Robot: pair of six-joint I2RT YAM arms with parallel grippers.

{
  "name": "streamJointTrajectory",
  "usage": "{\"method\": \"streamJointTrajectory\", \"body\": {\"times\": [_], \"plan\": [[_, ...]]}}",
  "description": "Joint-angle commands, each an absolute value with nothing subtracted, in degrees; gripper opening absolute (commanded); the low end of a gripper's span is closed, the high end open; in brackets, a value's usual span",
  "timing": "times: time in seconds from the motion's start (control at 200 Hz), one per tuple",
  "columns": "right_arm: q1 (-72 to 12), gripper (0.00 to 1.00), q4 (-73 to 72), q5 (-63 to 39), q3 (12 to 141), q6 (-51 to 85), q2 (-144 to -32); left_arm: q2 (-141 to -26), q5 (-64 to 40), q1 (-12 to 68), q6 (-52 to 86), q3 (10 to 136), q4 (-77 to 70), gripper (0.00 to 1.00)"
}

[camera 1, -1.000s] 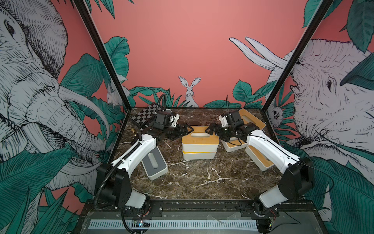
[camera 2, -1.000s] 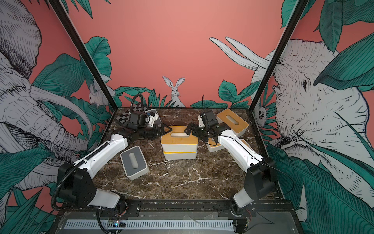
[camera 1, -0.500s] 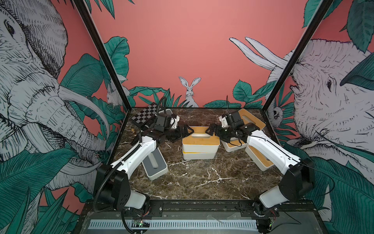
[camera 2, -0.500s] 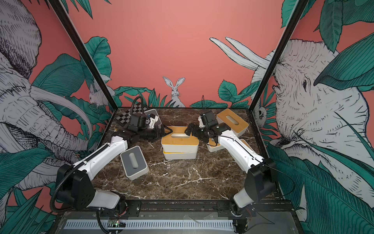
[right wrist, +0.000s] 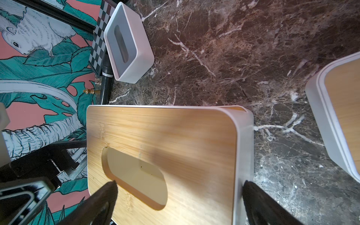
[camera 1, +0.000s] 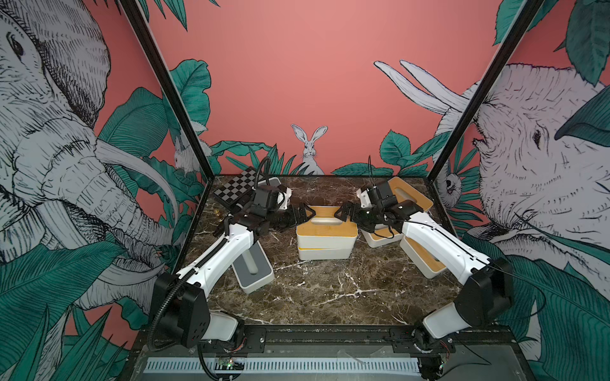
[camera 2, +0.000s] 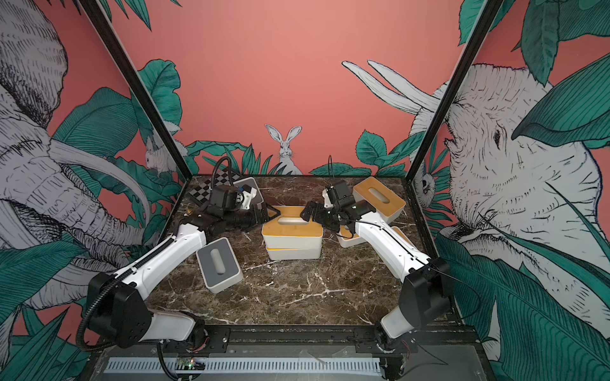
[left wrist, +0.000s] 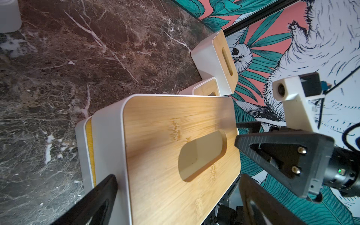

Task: Stack the tissue boxes
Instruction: Adjust the tissue box on the tissue box.

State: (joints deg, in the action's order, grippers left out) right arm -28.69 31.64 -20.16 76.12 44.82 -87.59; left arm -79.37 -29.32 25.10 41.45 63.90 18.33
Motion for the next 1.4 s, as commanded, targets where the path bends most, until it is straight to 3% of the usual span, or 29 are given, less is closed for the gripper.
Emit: {"method": "streamJointTrajectory", "body": {"times": [0.0,0.72,1.095,1.275,1.395], "plan": [[-29.73,0.99,30.15,-21.9,77.33,44.83,-88.1,-78.3,-31.16,25.75,42.73,62.78,16.45,0.99],[-28.46,0.99,32.17,-19.53,79.07,44.38,-89.17,-75.75,-27.91,26.63,43.93,60.82,16.88,0.98],[-13.66,0.99,45.79,-7.16,83.57,40.51,-83.67,-64.09,-19.17,17.03,33.27,67.54,32.6,0.99],[-4.73,0.99,54.39,3.15,88.7,45.29,-87.98,-59.2,-16.92,17.03,27.71,67.89,34.48,0.99],[0.82,0.99,55.73,1.91,91.93,48.54,-92.06,-57.2,-17.22,17.02,26.19,66.4,33.3,1.0]]}}
